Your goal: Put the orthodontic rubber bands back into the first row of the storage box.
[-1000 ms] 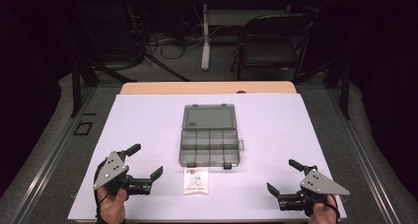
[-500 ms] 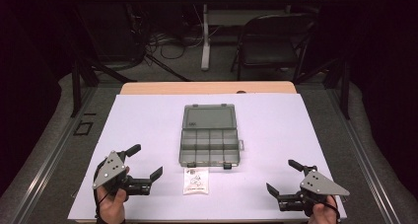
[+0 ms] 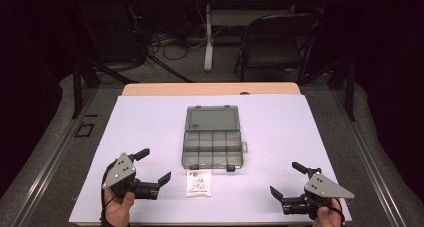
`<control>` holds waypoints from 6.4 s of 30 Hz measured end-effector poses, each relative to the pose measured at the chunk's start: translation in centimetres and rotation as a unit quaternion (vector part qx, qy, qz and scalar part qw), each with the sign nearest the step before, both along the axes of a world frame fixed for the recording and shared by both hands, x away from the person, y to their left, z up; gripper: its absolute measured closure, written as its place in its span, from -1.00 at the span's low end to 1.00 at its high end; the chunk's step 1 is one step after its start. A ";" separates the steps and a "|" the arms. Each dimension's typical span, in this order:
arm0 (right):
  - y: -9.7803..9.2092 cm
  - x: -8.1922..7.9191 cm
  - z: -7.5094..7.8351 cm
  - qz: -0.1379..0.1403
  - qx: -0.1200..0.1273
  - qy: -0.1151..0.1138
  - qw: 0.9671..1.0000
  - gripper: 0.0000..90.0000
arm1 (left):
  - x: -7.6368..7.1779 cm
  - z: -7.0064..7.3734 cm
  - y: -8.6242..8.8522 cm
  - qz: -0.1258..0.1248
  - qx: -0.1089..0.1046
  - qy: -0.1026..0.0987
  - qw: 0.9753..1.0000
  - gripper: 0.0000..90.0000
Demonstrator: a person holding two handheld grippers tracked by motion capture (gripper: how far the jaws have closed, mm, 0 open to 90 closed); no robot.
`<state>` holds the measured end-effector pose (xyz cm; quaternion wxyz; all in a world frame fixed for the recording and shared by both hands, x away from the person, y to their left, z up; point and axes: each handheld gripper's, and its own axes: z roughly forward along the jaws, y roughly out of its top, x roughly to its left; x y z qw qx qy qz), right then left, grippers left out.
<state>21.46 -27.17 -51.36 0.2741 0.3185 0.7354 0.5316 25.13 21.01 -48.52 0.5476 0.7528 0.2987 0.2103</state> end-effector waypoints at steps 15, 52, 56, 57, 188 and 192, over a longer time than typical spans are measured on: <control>0.1 0.0 0.0 -0.001 0.000 0.001 1.000 -1.00 | 0.8 -0.6 -2.2 -0.029 0.034 0.059 0.997 -0.99; 0.2 0.0 -0.1 -0.002 0.000 0.004 1.000 -1.00 | 3.5 -1.0 -8.4 -0.095 0.193 0.144 0.966 -0.90; 0.2 -0.1 0.0 -0.001 0.001 0.002 1.000 -1.00 | 3.4 -1.4 -8.9 -0.107 0.206 0.144 0.962 -0.64; 0.2 -0.1 0.0 -0.001 0.001 0.003 1.000 -1.00 | 3.4 -1.6 -9.0 -0.108 0.208 0.147 0.961 -0.63; 0.2 0.1 -0.2 0.001 -0.002 0.011 1.000 -1.00 | 3.6 3.9 -9.7 -0.149 0.305 0.086 0.937 0.98; 0.3 0.1 -0.2 0.002 -0.001 0.012 1.000 -1.00 | 4.1 4.3 -9.8 -0.144 0.305 0.082 0.938 0.98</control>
